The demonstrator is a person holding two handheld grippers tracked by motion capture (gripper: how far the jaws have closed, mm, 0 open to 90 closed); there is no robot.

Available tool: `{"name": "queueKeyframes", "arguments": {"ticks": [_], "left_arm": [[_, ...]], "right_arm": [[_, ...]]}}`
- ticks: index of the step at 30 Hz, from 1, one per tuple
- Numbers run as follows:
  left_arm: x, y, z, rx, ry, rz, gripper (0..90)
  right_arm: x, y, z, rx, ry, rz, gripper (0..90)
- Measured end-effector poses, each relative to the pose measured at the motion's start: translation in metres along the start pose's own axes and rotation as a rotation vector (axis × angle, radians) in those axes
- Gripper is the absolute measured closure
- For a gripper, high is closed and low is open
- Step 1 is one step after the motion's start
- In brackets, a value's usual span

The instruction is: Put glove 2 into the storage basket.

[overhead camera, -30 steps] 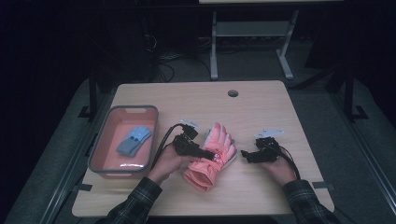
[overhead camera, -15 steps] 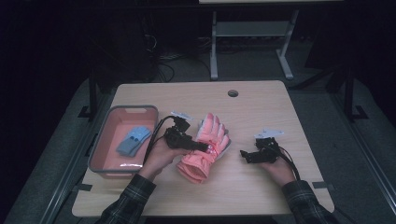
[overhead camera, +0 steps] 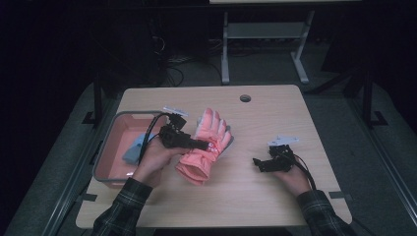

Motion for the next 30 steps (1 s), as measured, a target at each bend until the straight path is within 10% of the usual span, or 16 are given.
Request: {"name": "queueKeyframes", "arguments": {"ticks": [30], "left_arm": [[-0.069,0.135,0.018,0.144,0.147,-0.171,58.2]], "right_arm": [[0.001,-0.001,0.0,0.003,0.006,0.003,13.1]]}}
Point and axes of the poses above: each handheld gripper's, and its own axes: y roughly backward along the jaws, z roughly out of its underside, x roughly to its right, the point moved 4 cm from there along -y, roughly forward along the jaws, and after that the axes turned 4 degrees about x, right-handed, at the moved point
